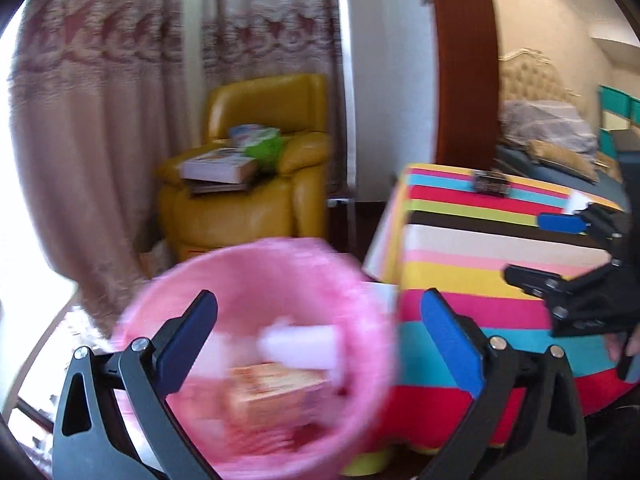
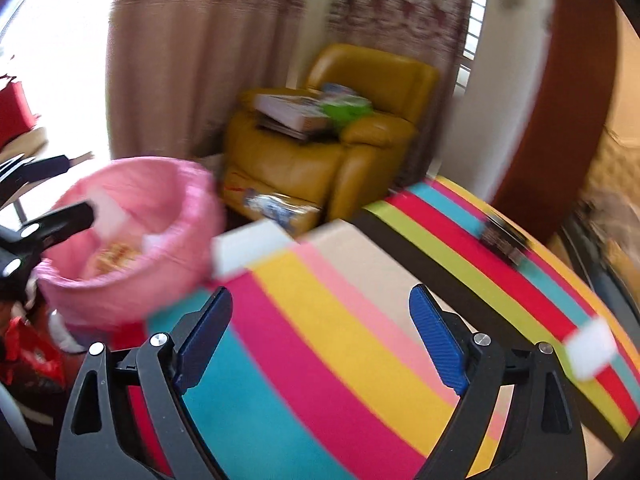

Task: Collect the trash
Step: 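Grasp the last foam block with the right gripper while the left grasps the black box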

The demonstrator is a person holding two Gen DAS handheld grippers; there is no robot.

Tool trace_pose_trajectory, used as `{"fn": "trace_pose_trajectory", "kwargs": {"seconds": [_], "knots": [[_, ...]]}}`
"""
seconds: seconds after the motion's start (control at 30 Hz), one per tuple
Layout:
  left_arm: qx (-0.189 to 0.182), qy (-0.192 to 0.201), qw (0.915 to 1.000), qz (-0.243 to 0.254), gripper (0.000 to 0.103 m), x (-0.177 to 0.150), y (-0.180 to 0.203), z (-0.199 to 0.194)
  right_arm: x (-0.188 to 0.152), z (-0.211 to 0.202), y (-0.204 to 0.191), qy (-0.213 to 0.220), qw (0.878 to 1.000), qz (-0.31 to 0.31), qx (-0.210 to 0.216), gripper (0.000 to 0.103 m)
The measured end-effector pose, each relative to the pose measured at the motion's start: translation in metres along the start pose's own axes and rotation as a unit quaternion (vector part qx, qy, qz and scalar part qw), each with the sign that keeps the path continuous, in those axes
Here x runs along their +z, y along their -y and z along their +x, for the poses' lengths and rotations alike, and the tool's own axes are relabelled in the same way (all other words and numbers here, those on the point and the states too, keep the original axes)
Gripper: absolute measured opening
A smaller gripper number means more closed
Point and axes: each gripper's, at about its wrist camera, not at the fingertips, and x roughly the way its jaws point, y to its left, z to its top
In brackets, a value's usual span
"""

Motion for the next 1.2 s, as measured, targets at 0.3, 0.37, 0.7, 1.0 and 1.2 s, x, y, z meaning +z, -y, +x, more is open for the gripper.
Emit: {"fn": "trace_pose_trajectory", "kwargs": {"seconds": [0.3,0.37,0.7,1.0,1.2], "knots": [[-0.065,-0.05,0.9958,0.039,0.098,0.013,0.125,0.065,-0.056,-0.022,0.138,-0.017,0.982,0.13,-0.135,0.084],[-0.094,-0.071,0.9923,0.037,0.098,0.018,0.147,0.083,-0.069,-0.027,0.17,-0.021,0.975,0.156,-0.16,0.084],[-0.101,-0.124,0.986,0.047,0.098,0.039,0.209,0.148,-0.092,-0.008,0.273,-0.046,0.957,0.21,-0.193,0.084],[-0.086,-0.17,0.9816,-0.011,0.098,0.055,0.233,0.202,-0.081,0.046,0.297,-0.098,0.965,0.165,-0.178,0.084],[-0.071,-0.171,0.981,-0.058,0.098,0.082,0.252,0.231,-0.085,0.039,0.307,-0.082,0.966,0.193,-0.149,0.067]]}}
